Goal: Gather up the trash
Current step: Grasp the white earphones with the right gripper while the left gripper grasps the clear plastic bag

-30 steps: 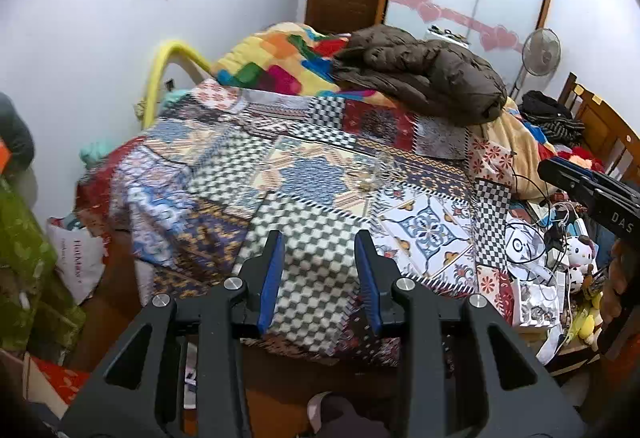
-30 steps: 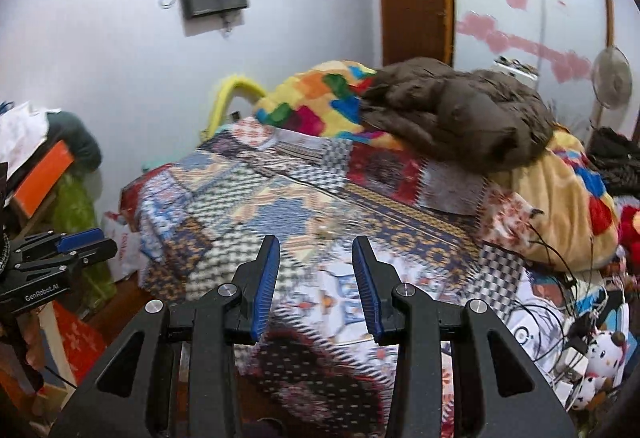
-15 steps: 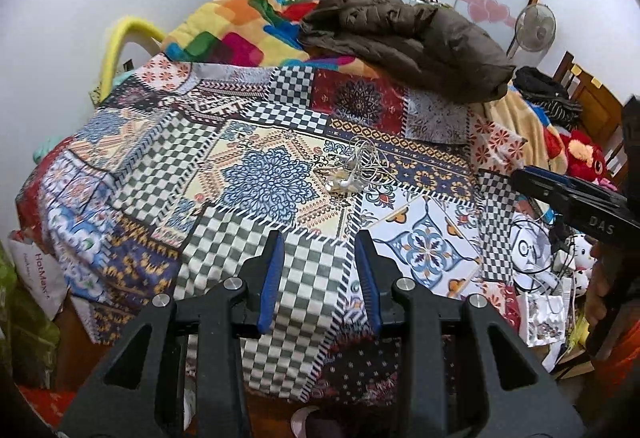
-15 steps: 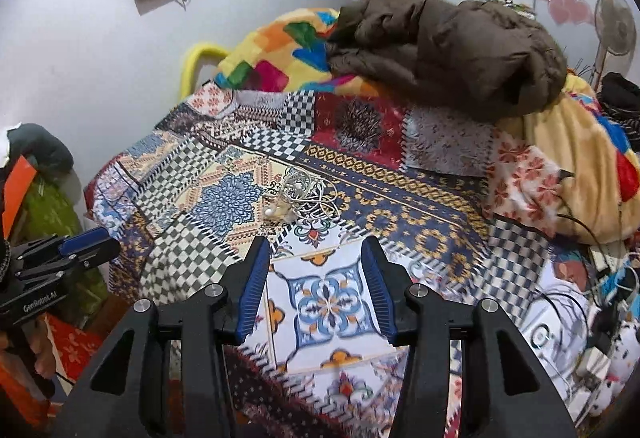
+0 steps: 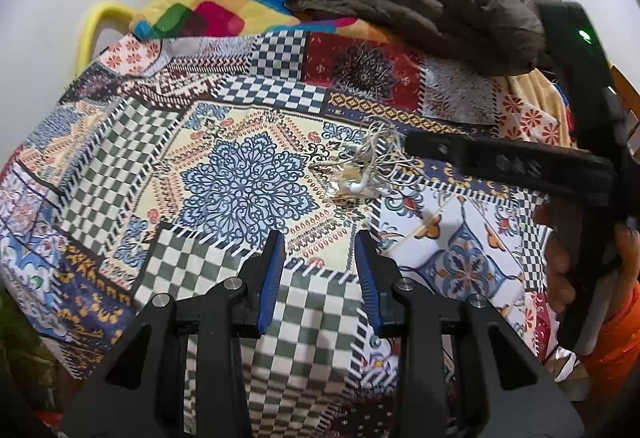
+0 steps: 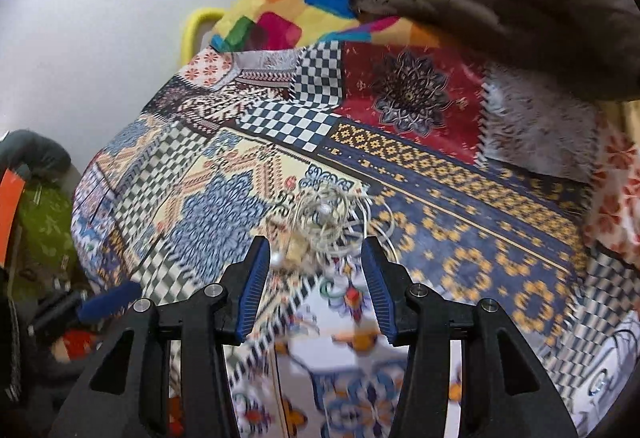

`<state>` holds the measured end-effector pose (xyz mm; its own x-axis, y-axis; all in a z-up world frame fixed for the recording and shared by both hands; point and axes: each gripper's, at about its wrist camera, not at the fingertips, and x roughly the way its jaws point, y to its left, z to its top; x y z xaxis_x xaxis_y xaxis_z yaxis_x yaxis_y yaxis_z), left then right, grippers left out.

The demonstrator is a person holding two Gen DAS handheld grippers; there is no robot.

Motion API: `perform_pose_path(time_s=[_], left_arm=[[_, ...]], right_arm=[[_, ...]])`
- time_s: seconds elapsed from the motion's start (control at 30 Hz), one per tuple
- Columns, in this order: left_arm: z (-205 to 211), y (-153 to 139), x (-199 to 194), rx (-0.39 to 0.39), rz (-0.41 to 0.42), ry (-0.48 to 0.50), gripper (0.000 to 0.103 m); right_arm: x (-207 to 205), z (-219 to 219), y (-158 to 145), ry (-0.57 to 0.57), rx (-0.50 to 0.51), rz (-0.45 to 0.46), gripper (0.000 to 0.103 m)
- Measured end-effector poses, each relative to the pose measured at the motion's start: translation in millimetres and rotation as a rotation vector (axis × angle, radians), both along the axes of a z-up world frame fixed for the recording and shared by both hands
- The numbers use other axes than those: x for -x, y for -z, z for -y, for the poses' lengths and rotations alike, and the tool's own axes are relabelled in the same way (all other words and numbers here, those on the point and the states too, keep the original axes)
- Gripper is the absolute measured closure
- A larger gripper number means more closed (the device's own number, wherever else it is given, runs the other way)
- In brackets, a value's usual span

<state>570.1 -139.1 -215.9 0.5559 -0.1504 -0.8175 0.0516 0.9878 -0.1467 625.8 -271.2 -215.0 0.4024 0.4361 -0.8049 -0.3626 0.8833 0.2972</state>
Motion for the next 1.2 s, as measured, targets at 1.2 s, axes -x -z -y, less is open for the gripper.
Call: perform_pose_path(time_s=[1.2], left_arm=[[46.3, 55.2, -91.8, 0.018, -0.085, 0.055, 0.046]], right_arm=[[-15.9, 51.0, 6.6, 0.105, -0.099, 0.0, 0.095]])
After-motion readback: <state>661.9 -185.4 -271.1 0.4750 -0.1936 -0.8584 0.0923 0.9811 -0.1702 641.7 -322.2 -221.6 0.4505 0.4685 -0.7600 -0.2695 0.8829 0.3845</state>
